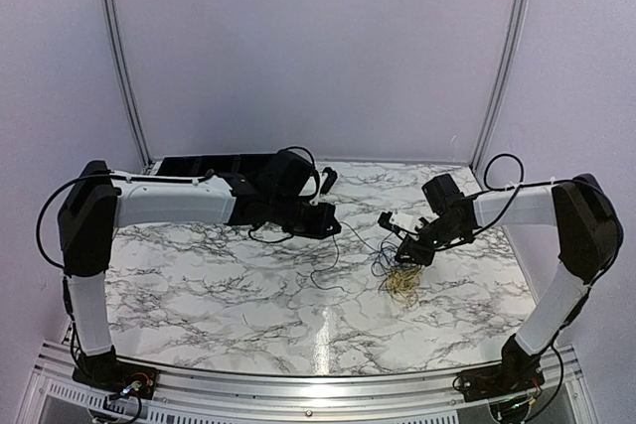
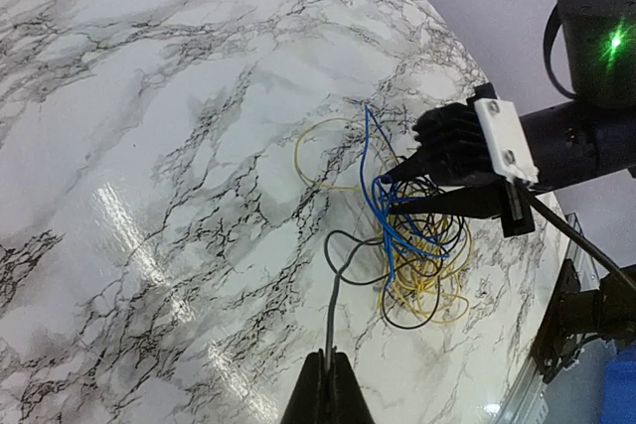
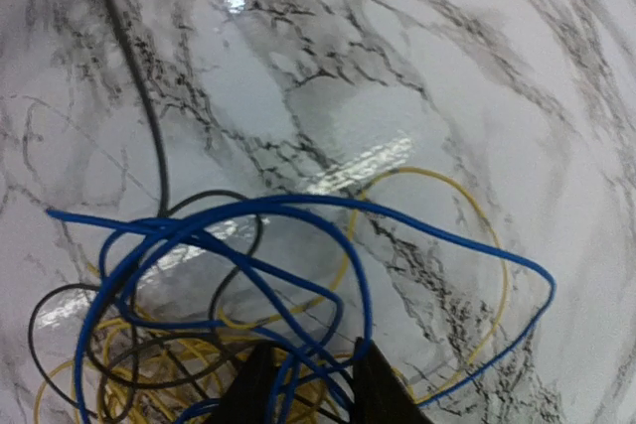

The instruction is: Untangle the cables

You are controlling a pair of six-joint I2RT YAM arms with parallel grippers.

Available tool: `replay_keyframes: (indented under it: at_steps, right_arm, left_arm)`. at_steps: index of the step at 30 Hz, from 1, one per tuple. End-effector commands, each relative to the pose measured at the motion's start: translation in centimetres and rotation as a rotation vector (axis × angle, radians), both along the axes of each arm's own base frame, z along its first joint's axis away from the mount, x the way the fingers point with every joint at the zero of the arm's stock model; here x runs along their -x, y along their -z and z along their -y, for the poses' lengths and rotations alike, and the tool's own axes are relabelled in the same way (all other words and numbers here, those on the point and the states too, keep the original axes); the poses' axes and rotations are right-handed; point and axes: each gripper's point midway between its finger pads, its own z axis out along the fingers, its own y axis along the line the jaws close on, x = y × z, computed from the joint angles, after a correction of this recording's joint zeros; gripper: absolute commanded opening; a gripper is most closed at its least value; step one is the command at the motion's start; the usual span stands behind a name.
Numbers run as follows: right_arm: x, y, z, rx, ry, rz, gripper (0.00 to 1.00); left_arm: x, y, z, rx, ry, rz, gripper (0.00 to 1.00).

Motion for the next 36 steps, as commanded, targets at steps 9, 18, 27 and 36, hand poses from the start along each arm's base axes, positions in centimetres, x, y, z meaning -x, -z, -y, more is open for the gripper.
replay_keyframes:
  at_steps: [9,18,27,36]
  right_arm:
    - [0.8,2.1,1.1,0.041,0.072,-0.021,0.11]
    - [0.4,3.2,3.5,0.095,0.148,-0.003,0.13]
    - [-1.2,2.8,6.1,0.092,0.259,0.002,0.25]
    - [-2.7,-4.4,3.7,-0.024,0.178,0.055,0.39]
  left_arm:
    - [-0.5,-12.3,-4.5,0.067,-0.092,0.292,0.0]
    - [-2.1,-27.2,-10.3,0.09,-0.274,0.634,0.0]
    - [-1.6,-38.4,-15.1,0.11,-0.41,0.878,0.0]
    - [-1.8,-34.5,-15.1,0.077,-0.419,0.797,0.0]
